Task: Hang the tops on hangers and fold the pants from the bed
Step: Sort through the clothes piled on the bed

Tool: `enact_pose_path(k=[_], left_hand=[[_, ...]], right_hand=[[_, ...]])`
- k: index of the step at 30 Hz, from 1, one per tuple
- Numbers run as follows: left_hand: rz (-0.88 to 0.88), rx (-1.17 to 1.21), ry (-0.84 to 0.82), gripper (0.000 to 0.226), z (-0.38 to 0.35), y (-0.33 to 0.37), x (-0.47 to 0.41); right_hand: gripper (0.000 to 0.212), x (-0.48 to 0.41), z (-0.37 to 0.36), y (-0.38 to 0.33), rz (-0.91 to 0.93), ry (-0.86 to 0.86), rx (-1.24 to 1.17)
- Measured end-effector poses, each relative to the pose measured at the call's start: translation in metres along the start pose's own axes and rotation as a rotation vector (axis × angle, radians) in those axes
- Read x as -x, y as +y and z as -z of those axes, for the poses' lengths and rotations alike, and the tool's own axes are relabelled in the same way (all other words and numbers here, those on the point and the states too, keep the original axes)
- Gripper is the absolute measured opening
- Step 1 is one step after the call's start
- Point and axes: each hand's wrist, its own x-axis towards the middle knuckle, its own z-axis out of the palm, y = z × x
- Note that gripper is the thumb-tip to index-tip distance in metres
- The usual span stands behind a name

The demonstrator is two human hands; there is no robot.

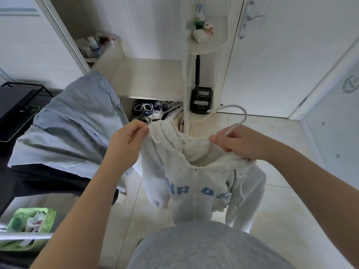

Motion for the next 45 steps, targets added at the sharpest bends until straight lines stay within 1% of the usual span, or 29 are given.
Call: enact_pose_path(k=[2,4,8,13,15,17,20,21,23,24,25,28,29,30,31,32,34,35,36,38,40,41,42,44,45], left_hand=[[-0.017,0.023,0.017,0.016,-0.009,0.006,-0.002],[-0.025,0.023,0.04,0.015,-0.013,0.008,-0.004],[-0.048,0.023,0.093,0.015,-0.017,0.008,-0.007],[0.033,0.155,0.279,0.016,-0.011,0.011,-0.015],[0.014,0.175,0.322,0.016,-0.006,0.014,-0.02],[-0.036,0.137,0.268,0.017,-0.004,0.02,-0.026],[-0.07,-0.009,0.11,0.019,-0.008,0.025,-0.038],[-0.062,-0.055,0.082,0.021,-0.011,0.025,-0.041],[-0.011,-0.094,0.086,0.023,-0.018,0.02,-0.042],[0.026,-0.076,0.105,0.026,-0.022,0.016,-0.04],[0.065,-0.034,0.113,0.032,-0.026,0.012,-0.036],[0.138,0.047,0.034,0.075,-0.035,-0.007,-0.021],[0.15,0.05,0.022,0.084,-0.038,-0.014,-0.018],[0.164,0.057,0.031,0.084,-0.039,-0.021,-0.017],[0.18,0.063,0.055,0.075,-0.04,-0.027,-0.018],[0.192,0.055,0.079,0.059,-0.04,-0.032,-0.02],[0.177,-0.042,0.092,0.027,-0.037,-0.038,-0.024],[0.156,-0.097,0.093,0.016,-0.034,-0.042,-0.026],[0.138,-0.128,0.115,0.011,-0.03,-0.046,-0.028],[0.117,-0.125,0.236,0.017,-0.019,-0.051,-0.031],[0.097,-0.117,0.367,0.025,-0.013,-0.053,-0.031],[0.092,-0.131,0.398,0.027,-0.013,-0.051,-0.032],[0.096,-0.15,0.398,0.028,-0.015,-0.05,-0.033],[0.099,-0.186,0.327,0.029,-0.018,-0.041,-0.037],[0.056,-0.203,0.281,0.029,-0.019,-0.035,-0.039]], right_hand=[[0.056,-0.006,-0.002,-0.006,-0.011,0.06,0.055],[0.053,-0.008,-0.001,-0.011,-0.022,0.078,0.1],[0.051,-0.009,0.0,-0.016,-0.046,0.031,0.162],[0.051,-0.01,0.0,-0.02,-0.115,-0.034,0.138],[0.051,-0.011,-0.004,-0.021,-0.161,-0.082,0.151],[0.051,-0.013,-0.007,-0.025,-0.174,-0.077,0.173],[0.051,-0.018,-0.006,-0.033,-0.094,0.017,0.147],[0.052,-0.02,-0.007,-0.035,-0.073,0.048,0.135],[0.055,-0.023,-0.011,-0.035,-0.081,0.107,0.071],[0.057,-0.025,-0.013,-0.035,-0.1,0.13,0.023],[0.058,-0.025,-0.015,-0.034,-0.118,0.151,-0.016],[0.056,-0.025,-0.014,-0.033,-0.138,0.222,-0.073],[0.056,-0.024,-0.012,-0.032,-0.139,0.236,-0.073],[0.055,-0.023,-0.01,-0.031,-0.142,0.24,-0.072],[0.054,-0.021,-0.009,-0.03,-0.147,0.237,-0.077],[0.052,-0.018,-0.007,-0.029,-0.152,0.23,-0.091],[0.048,-0.013,-0.003,-0.027,-0.148,0.214,-0.093],[0.048,-0.01,0.0,-0.025,-0.138,0.202,-0.061],[0.05,-0.007,0.003,-0.023,-0.135,0.184,-0.016],[0.051,-0.001,0.007,-0.018,-0.16,0.144,0.044],[0.051,0.003,0.009,-0.012,-0.187,0.127,0.027],[0.05,0.004,0.008,-0.01,-0.196,0.131,0.012],[0.05,0.005,0.007,-0.009,-0.198,0.14,0.001],[0.049,0.004,0.003,-0.008,-0.181,0.154,-0.01],[0.047,0.004,0.001,-0.009,-0.17,0.159,-0.008]])
